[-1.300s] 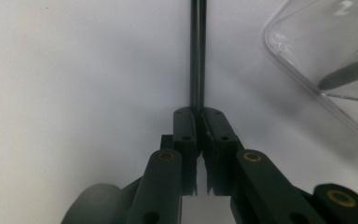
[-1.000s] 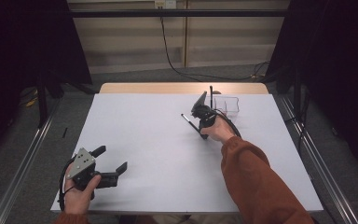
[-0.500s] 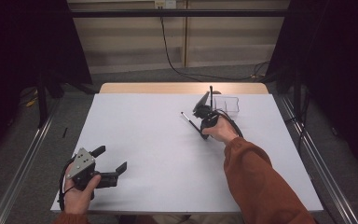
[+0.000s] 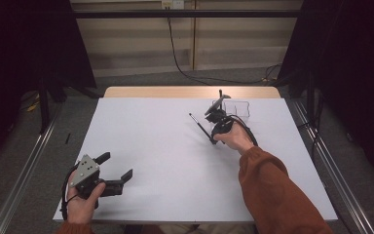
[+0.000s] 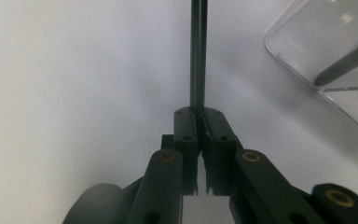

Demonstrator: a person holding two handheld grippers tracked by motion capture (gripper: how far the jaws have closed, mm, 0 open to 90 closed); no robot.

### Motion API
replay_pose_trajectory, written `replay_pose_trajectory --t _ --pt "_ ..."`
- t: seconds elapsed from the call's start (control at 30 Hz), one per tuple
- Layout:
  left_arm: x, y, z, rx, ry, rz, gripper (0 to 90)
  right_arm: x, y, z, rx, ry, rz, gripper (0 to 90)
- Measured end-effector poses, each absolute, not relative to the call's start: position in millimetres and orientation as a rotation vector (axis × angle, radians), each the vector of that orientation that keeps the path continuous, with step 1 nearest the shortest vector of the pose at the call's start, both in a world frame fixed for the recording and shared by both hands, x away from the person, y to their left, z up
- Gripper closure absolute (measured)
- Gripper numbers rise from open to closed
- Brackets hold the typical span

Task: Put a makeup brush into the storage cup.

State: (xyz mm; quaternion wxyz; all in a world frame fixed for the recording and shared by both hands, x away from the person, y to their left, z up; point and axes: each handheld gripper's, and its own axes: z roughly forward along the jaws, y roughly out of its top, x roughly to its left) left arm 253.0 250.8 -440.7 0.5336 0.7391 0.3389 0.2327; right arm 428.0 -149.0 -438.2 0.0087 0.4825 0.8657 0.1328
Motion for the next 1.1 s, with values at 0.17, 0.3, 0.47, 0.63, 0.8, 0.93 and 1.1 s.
replay_pose_trajectory --t 0.17,0.3,0.47,0.63,0.8,0.93,1.1 --pt "253 251 -441 1.761 0.809 0.554 2.4 423 -157 -436 1.515 2.688 0.531 84.5" --pt "253 251 -441 1.759 0.806 0.551 2.4 418 -161 -434 1.504 2.676 0.598 84.5" --pt "253 251 -441 1.761 0.808 0.553 2.4 413 -169 -432 1.495 2.645 0.716 84.5" --pt "253 250 -441 1.760 0.807 0.554 2.4 407 -175 -430 1.488 2.616 0.810 84.6" --pt "253 250 -441 1.763 0.806 0.551 2.4 399 -181 -432 1.477 2.593 0.877 84.5" --pt "252 250 -441 1.761 0.805 0.552 2.4 395 -186 -432 1.463 2.561 0.949 84.5" --pt "253 250 -441 1.762 0.805 0.548 2.4 389 -190 -432 1.442 2.539 1.032 84.5"
